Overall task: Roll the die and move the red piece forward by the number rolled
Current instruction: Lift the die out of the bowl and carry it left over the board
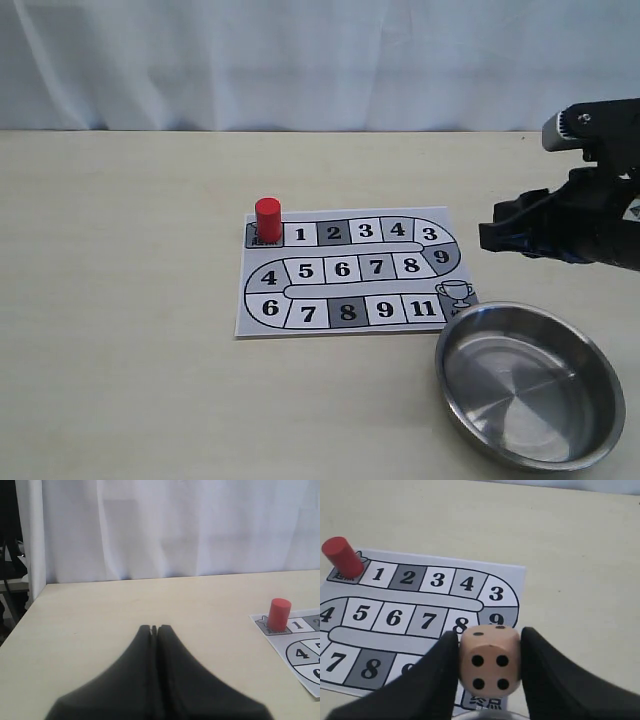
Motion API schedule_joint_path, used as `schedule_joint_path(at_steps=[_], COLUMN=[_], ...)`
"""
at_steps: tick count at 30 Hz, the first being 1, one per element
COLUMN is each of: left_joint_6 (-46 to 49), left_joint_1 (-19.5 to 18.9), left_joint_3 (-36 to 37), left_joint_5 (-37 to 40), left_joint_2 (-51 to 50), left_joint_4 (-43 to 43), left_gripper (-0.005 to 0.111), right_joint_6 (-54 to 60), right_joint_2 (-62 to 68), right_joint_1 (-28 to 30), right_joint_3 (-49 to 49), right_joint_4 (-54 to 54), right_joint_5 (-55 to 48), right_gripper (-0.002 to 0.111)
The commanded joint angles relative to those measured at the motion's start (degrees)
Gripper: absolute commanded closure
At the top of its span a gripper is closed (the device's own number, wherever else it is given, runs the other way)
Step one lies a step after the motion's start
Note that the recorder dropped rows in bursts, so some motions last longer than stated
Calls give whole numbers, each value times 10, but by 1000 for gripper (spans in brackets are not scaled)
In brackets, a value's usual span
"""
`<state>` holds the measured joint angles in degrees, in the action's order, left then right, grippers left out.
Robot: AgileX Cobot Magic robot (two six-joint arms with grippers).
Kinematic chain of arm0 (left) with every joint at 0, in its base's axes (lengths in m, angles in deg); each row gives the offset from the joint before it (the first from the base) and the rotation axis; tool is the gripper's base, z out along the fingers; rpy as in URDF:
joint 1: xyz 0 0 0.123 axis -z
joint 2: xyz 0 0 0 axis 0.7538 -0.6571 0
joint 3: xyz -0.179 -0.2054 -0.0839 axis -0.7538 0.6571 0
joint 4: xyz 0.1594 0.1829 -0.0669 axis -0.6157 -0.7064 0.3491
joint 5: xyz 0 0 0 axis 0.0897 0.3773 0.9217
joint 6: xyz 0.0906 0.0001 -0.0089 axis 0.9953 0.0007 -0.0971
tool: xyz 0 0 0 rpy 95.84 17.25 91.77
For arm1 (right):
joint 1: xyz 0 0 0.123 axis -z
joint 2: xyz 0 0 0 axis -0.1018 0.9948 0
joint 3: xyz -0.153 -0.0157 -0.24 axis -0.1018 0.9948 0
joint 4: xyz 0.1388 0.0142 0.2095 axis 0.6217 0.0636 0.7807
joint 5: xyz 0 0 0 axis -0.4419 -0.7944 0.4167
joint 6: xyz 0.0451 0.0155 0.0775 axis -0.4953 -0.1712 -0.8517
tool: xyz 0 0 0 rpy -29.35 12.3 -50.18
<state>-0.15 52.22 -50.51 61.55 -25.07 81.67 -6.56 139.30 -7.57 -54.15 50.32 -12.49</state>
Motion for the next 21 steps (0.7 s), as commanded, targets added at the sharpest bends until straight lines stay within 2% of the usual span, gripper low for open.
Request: schedule_joint_path(at_steps=[1,9,13,15,18,20,21], left_joint_6=[2,2,2,2,2,2,2], left_joint_1=[0,0,0,0,0,0,0], left_joint_3=[2,2,2,2,2,2,2], left_joint_5=[-4,-4,-4,-4,-4,-4,-4], left_joint_2=[2,2,2,2,2,2,2], left_joint_4=[1,1,1,1,1,1,1], left_gripper=[107,107,107,107,107,107,107], right_joint_6=[-1,0,56,131,327,446,469], right_joint_2=[44,104,127,137,150,154,154], right_joint_1=[7,7,7,7,7,7,7], right_joint_3=[-17,-74,-94,-110,-132,-136,-136], right_joint_4=[15,93,162,273,492,611,642], right_joint_5=[1,-64,-111,-152,-228,-261,-262], right_gripper=[104,102,84,78,73,63,57])
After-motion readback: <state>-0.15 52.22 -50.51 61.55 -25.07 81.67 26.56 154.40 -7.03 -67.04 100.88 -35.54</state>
